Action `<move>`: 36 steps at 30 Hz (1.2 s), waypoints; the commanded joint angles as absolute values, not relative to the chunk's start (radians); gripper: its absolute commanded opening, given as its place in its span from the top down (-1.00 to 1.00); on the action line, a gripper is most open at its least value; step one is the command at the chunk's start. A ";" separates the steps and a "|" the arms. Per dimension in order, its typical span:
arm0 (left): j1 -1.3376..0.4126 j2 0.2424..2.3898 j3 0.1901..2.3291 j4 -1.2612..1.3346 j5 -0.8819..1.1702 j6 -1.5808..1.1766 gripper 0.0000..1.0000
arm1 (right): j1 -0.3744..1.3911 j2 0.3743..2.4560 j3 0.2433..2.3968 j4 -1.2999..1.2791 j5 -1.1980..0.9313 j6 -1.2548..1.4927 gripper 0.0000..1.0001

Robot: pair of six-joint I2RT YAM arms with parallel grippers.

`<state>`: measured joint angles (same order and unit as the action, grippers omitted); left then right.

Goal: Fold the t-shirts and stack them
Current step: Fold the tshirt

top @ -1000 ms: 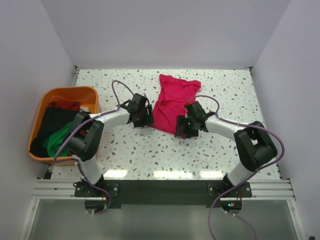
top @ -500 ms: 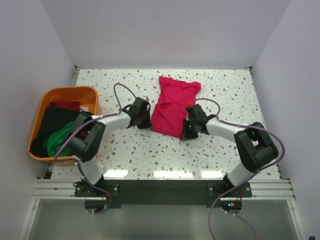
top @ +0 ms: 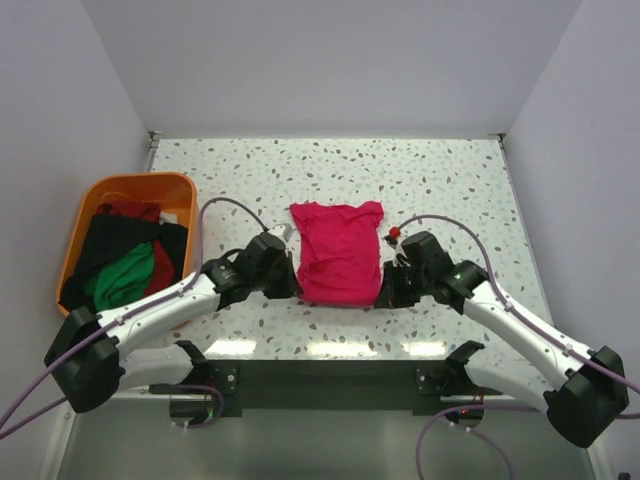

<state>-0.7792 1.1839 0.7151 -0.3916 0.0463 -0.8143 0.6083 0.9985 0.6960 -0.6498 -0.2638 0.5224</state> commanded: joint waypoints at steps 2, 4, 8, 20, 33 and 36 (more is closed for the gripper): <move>-0.775 1.146 0.813 -0.436 -0.035 -0.839 1.00 | 0.598 1.049 0.840 -0.765 -0.226 0.482 1.00; -0.770 1.163 0.886 -0.428 -0.075 -0.816 1.00 | 0.548 1.095 0.926 -0.776 -0.184 0.456 1.00; -0.697 1.273 1.024 -0.439 -0.109 -0.770 1.00 | 0.428 1.193 1.057 -0.738 -0.184 0.430 1.00; -0.496 1.639 1.347 -0.367 -0.029 -0.649 1.00 | 0.256 1.592 1.405 -0.669 -0.210 0.383 1.00; -0.382 2.098 1.752 -0.443 0.008 -0.627 -0.11 | 0.193 2.055 1.755 -0.615 -0.279 0.336 0.16; -0.368 2.135 1.813 -0.468 0.011 -0.614 -1.00 | 0.192 2.074 1.799 -0.655 -0.279 0.325 -0.97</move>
<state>-0.3908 2.1265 1.7184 -0.4450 0.0113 -0.6472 0.2054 2.0853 1.7199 -0.6296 -0.2569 0.3538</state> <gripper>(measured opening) 0.954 0.906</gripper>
